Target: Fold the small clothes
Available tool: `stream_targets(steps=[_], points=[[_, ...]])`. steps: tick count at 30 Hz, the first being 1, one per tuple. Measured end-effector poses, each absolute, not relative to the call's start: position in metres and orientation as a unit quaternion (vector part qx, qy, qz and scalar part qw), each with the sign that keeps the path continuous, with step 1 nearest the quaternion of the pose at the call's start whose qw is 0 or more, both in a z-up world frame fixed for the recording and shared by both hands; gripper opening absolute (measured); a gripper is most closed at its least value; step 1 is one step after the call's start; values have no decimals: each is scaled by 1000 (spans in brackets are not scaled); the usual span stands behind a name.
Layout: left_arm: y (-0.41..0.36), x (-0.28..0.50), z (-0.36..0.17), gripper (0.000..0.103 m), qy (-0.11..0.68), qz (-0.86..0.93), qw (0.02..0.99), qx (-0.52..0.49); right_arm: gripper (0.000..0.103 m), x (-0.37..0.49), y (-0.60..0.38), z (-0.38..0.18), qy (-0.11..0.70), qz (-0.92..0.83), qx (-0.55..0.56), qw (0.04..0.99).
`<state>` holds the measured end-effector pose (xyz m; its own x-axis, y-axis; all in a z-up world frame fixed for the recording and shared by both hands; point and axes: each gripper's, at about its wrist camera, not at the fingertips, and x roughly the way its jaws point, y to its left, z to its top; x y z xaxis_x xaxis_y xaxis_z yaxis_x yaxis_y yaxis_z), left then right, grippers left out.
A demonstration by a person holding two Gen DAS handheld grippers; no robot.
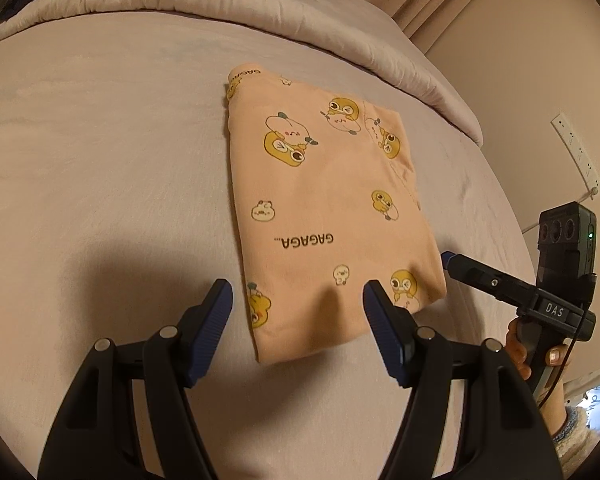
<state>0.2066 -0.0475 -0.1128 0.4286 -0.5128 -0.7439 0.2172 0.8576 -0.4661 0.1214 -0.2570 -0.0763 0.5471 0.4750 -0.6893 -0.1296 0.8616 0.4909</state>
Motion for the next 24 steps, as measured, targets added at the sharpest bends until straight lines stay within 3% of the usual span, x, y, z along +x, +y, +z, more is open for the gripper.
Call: stream_targets(steps=[24], points=[[-48, 246, -122, 67, 492, -226, 826, -158, 66, 159, -262, -91, 457, 189, 229, 838]])
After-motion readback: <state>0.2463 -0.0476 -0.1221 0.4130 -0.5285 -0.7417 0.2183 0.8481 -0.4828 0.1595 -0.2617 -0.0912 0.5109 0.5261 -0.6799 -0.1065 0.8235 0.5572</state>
